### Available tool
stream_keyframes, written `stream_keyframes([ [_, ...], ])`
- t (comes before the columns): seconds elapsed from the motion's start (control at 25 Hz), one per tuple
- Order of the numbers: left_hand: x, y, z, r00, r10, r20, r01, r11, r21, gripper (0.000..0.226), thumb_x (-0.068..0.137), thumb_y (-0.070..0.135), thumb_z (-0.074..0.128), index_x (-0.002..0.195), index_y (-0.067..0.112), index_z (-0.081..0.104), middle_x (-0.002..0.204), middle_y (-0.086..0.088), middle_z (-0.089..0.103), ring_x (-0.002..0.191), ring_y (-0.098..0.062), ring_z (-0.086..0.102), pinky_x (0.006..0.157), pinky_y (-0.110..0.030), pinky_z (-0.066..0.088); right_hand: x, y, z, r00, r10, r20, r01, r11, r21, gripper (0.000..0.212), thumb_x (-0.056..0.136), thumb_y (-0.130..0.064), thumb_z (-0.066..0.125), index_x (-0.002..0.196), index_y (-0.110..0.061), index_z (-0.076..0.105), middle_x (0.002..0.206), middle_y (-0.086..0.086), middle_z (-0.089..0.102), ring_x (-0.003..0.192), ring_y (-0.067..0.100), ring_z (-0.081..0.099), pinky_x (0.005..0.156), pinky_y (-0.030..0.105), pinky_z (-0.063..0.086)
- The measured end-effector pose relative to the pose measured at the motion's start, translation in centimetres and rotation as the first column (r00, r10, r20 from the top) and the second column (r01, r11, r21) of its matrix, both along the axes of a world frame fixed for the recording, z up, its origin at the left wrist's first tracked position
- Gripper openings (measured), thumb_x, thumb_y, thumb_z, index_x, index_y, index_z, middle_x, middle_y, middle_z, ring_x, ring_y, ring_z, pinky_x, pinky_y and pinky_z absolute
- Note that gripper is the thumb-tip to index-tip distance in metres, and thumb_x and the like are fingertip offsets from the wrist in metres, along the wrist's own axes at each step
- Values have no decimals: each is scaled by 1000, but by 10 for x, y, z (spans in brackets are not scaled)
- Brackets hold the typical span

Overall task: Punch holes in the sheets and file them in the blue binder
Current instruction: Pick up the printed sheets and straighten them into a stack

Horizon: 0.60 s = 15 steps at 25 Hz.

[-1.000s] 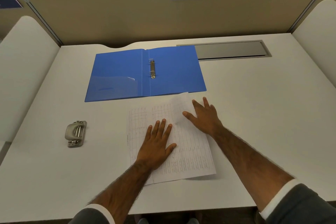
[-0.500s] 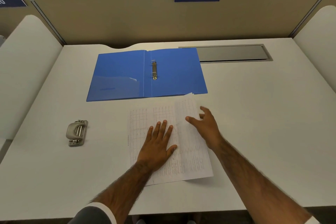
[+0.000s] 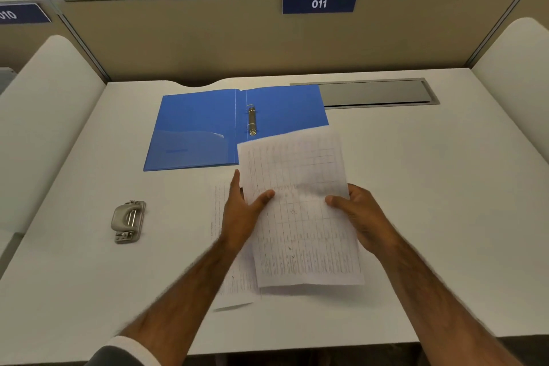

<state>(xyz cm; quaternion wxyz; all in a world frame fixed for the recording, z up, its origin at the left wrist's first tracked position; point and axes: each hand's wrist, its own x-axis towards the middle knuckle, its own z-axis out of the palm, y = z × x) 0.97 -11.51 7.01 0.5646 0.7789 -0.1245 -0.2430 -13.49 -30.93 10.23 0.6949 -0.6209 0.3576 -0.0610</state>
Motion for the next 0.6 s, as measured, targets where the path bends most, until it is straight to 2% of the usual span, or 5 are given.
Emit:
stream_keyframes([
  [0.12,14,-2,27,984,-71,-162,50,990,-128,46,89,41,66,129,22,57,119,5,69,107,-20,68,92,-47,56,-4,0,21,991,-1,135,2,1000,-8,29,87,-10,67,116,-16,67,108,7,73,97,28,71,87,50,56],
  [0.2,15,-4,47,992,-72,-105,54,985,-165,32,93,32,63,120,15,64,113,1,71,104,-20,68,94,-47,55,-3,3,34,976,-10,217,29,996,-83,25,85,-11,71,108,-17,70,106,7,73,97,28,70,85,48,57],
  [0.28,9,-4,68,999,-33,31,39,977,-210,21,95,28,61,108,14,69,104,1,73,97,-18,69,86,-37,58,-1,4,42,963,-17,271,64,984,-165,25,80,-20,74,103,-24,69,104,4,72,96,26,69,81,43,58],
  [0.44,0,-1,70,993,-35,117,58,978,-203,31,88,38,66,109,16,67,102,0,72,95,-21,70,81,-35,60,4,5,39,966,-18,258,84,966,-244,25,75,-26,75,97,-32,65,97,-2,71,93,22,68,76,37,59],
  [0.6,-10,-18,59,993,-69,96,77,994,-83,23,94,31,58,115,21,61,97,7,68,90,-15,68,86,-41,59,12,16,20,990,-61,124,98,941,-325,16,84,-14,71,87,-28,63,93,12,70,92,32,68,76,49,58],
])
